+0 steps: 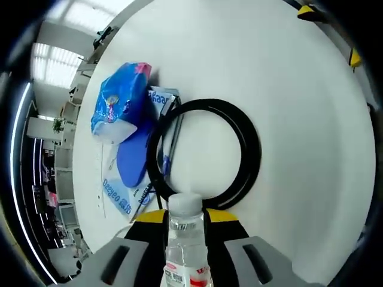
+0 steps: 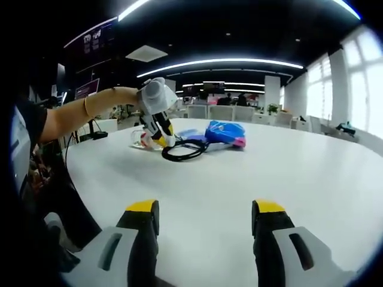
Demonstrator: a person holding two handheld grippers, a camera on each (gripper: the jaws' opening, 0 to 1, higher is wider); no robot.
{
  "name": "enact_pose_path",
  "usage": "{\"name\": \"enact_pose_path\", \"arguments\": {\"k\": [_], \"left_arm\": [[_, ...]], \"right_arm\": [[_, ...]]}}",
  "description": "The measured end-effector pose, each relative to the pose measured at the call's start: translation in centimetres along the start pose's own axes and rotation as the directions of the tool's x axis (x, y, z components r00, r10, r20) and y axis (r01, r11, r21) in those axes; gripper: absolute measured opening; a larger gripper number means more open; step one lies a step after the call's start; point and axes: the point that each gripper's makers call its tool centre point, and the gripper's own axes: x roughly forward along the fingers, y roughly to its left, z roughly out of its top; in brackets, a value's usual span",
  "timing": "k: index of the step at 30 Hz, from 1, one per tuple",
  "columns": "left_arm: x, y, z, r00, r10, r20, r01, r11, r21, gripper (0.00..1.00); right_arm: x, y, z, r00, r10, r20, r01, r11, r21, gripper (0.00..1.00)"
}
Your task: Arrange the tabletop items into an orderly group along one side of the table until the central work area is clear of visible clutter.
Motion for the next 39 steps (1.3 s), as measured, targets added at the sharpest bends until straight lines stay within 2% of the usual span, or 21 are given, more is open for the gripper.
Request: {"name": "enact_pose_path", "arguments": {"k": [5,7,14,23,29,39], "left_arm": [[-0.26,-0.01,0.12,1.0,-0.015,0.001,0.015,1.0,-0.011,0.22],[-0.37,0.0,0.38,0.999,-0.023,0.024,0.024,0.999,-0.042,0.22],[0.27,-0.01,0.07,0.999,-0.027,0.017,0.028,0.997,-0.073,0.22],[0.36,-0.14,0.14,1.0,-0.019,0.007,0.019,0.998,-0.057,0.21],[0.28,-0.08,0.09,0.999,-0.026,0.033,0.028,0.999,-0.039,0.21],[0.04,0.12,0.05,0.998,-0.022,0.055,0.027,0.996,-0.08,0.2]], "right_arm": [[-0.21,-0.24,0.01,1.0,-0.006,0.005,0.006,1.0,0.002,0.6],[-0.19,-0.27,-0.07,1.0,-0.007,0.003,0.007,1.0,0.003,0.6],[-0.05,-0.09,-0.26,1.0,0.001,-0.002,-0.001,1.0,0.004,0.6],[0.09,-0.06,-0.46,1.0,0.003,-0.006,-0.003,1.0,0.008,0.6],[0.02,0.15,-0.51,1.0,0.008,-0.006,-0.008,1.0,0.007,0.6],[-0.23,-0.17,-0.58,1.0,-0.004,-0.009,0.004,1.0,0.008,0.6]]}}
